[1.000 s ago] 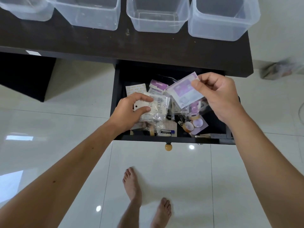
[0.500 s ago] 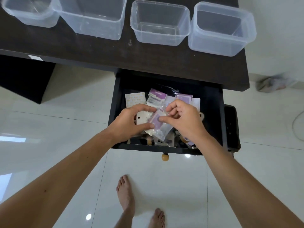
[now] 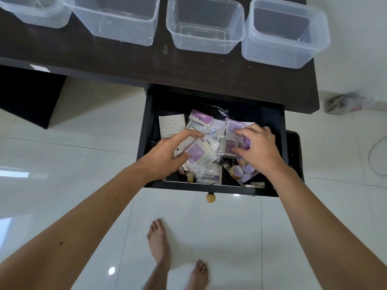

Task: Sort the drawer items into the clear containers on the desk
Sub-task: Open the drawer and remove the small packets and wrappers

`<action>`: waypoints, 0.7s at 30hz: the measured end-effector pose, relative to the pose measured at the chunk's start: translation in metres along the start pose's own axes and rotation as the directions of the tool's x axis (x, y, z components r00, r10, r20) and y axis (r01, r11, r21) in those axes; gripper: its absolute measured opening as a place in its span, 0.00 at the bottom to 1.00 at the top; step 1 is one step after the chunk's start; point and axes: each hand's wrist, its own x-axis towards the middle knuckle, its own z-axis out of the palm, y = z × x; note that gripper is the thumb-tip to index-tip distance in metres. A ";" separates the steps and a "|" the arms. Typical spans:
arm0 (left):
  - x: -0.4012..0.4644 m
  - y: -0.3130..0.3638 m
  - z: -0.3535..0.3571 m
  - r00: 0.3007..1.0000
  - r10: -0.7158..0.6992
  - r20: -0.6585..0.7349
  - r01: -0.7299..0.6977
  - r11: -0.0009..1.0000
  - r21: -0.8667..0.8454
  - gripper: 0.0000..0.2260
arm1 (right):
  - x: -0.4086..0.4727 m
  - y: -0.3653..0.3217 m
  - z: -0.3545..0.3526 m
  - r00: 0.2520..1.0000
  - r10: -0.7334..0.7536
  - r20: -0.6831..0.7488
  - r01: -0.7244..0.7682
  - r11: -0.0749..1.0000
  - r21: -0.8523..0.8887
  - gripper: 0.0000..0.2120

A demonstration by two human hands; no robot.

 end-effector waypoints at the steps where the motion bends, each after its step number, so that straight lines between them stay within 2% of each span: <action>1: 0.001 -0.001 0.000 1.000 0.005 0.007 -0.005 1.000 0.020 0.21 | 0.000 0.001 0.001 1.000 0.004 -0.014 -0.004 1.000 -0.001 0.25; 5: 0.002 -0.005 0.001 1.000 0.011 -0.004 -0.011 0.998 0.067 0.19 | -0.003 0.006 0.003 0.996 -0.017 -0.085 0.025 0.995 0.093 0.13; 10: 0.006 -0.011 0.003 0.998 -0.032 -0.053 0.037 0.996 0.082 0.19 | -0.013 -0.005 -0.003 0.943 -0.037 -0.330 0.101 0.979 0.179 0.06; 14: 0.006 -0.011 0.004 0.997 -0.074 -0.037 0.077 0.995 0.059 0.19 | -0.023 -0.031 -0.008 0.861 -0.232 -0.453 0.330 0.932 0.149 0.06; 18: 0.008 -0.013 0.002 0.996 -0.064 -0.054 0.060 0.994 -0.087 0.17 | -0.033 -0.046 0.003 0.815 -0.429 -0.389 0.499 0.862 0.094 0.06; 21: 0.008 -0.013 0.001 0.992 -0.089 -0.094 0.061 0.964 -0.259 0.23 | -0.037 -0.051 0.008 0.793 -0.517 -0.322 0.564 0.823 0.066 0.06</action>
